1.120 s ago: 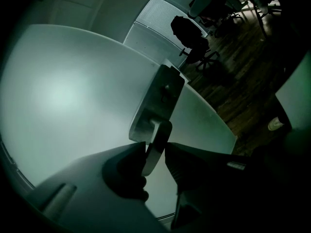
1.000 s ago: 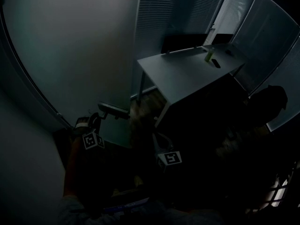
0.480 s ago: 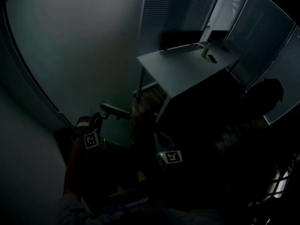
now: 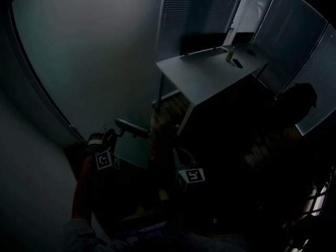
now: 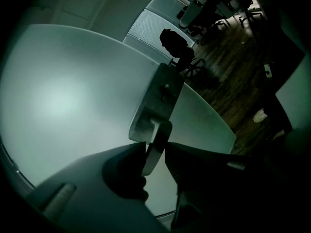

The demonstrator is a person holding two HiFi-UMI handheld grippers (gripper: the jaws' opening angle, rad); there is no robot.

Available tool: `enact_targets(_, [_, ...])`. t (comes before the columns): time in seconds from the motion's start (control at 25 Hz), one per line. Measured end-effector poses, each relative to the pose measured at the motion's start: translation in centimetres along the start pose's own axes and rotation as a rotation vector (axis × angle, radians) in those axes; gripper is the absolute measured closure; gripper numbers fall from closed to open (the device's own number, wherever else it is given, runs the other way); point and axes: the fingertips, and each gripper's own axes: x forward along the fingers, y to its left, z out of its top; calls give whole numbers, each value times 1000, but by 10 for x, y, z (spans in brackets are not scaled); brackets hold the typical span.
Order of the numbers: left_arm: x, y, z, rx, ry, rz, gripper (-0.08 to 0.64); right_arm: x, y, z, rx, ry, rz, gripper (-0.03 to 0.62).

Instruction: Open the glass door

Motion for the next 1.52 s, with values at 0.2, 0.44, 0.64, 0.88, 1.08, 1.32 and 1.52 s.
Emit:
enact_targets(0.2, [-17,-1,-5,21,-5,4,433,-7,13,7,8,-7,2,589])
enact_targets(0.44, [-46,-7,-10,22,-14,-11,433,-23,30,1,11,-8,-8,589])
enact_targets(0.64, [-75,-12,-19,32,-20,-12,433,-39,51,3,13,-14,-9,589])
enact_targets(0.88, [-91,-22,-31,32,-26,-11,431,-44,70,-4,7,-20,-2,589])
enact_targets(1.08, [-96,-20,-34,36,-6,-7,431,-45,73,-2,13,-21,5,589])
enact_targets(1.32, [-111,-23,-45,35,13,-8,431,-50,84,-3,11,-17,19,589])
enact_targets(1.52, [-127,-30,-61,28,33,15,431,-57,102,-11,1,-19,34,589])
